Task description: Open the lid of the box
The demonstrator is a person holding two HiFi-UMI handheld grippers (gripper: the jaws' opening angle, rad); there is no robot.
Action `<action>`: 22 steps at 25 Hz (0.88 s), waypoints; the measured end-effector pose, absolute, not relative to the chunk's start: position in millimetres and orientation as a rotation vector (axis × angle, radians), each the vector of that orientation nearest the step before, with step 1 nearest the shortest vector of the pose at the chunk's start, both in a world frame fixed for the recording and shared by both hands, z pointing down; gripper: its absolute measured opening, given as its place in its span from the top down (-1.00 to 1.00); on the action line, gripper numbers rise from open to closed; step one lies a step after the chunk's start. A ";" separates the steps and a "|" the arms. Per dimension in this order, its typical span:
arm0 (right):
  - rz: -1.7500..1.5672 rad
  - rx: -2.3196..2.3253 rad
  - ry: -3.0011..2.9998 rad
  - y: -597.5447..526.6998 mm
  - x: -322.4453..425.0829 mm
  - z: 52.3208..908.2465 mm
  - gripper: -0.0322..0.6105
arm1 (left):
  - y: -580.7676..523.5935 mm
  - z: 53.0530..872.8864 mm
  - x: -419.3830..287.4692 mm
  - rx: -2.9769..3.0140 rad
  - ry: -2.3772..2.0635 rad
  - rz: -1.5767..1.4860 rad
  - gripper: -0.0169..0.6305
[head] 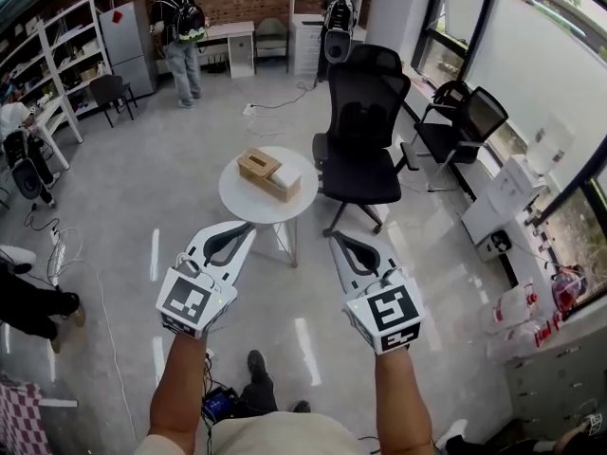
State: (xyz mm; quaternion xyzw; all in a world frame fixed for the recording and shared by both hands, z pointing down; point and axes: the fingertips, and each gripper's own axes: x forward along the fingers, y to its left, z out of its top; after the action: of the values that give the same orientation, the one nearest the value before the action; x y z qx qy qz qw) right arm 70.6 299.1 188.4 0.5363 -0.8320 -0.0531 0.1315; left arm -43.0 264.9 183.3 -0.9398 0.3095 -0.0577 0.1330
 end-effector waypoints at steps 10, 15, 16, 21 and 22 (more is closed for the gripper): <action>-0.132 1.662 -2.309 203.4 68.5 191.5 0.92 | 147.7 190.4 -36.4 -2.746 0.733 -0.090 0.89; -0.116 1.699 -2.273 159.6 65.7 197.9 0.92 | 100.2 197.4 -38.0 -2.771 0.685 -0.090 0.90; -0.112 1.705 -2.268 150.7 65.2 198.8 0.92 | 90.1 199.3 -38.4 -2.771 0.676 -0.089 0.89; -0.091 1.729 -2.239 110.3 66.1 204.8 0.92 | 46.8 205.2 -38.2 -2.793 0.645 -0.101 0.89; -0.087 1.733 -2.234 102.2 66.4 206.3 0.92 | 39.3 206.2 -38.1 -2.800 0.639 -0.103 0.90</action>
State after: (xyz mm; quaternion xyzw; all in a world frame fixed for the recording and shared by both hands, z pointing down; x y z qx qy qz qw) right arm 66.4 102.2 206.3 0.6052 -0.7801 -0.0303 0.1559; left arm -38.1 39.3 206.2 -0.9656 0.2203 -0.0355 0.1335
